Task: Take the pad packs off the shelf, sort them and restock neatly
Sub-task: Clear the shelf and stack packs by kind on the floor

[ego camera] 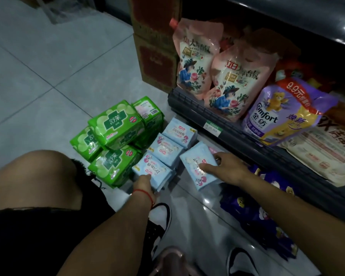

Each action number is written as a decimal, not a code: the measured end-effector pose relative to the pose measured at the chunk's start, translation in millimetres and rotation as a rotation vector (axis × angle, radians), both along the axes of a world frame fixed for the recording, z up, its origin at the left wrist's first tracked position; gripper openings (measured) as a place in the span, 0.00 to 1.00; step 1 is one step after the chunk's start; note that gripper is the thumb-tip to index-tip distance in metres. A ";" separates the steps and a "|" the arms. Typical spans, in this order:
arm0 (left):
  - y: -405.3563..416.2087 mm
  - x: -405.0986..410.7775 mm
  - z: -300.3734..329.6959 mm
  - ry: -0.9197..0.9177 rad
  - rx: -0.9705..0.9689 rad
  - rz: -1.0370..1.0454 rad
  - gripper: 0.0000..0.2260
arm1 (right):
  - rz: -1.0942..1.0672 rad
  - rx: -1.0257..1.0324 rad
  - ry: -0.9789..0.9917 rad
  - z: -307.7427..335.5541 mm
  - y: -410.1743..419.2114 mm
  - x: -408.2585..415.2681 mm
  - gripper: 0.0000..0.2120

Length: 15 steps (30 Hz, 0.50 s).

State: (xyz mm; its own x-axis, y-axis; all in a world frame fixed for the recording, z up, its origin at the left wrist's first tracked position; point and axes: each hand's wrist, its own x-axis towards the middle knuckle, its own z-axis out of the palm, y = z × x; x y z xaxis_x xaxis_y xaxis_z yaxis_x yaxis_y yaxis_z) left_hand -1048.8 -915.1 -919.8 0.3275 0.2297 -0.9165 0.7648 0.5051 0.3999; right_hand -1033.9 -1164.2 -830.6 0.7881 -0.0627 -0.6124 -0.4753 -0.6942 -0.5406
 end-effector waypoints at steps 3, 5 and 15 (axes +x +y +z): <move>-5.8 9.5 3.4 -0.007 -0.057 0.025 0.08 | -0.100 0.077 -0.008 -6.7 12.3 8.1 0.28; -8.2 13.2 1.5 -0.025 -0.085 0.057 0.07 | -0.160 0.102 -0.026 -6.3 24.3 18.2 0.34; -18.5 16.5 -2.8 -0.069 -0.234 0.296 0.14 | -0.134 0.079 -0.059 -7.7 79.2 95.9 0.28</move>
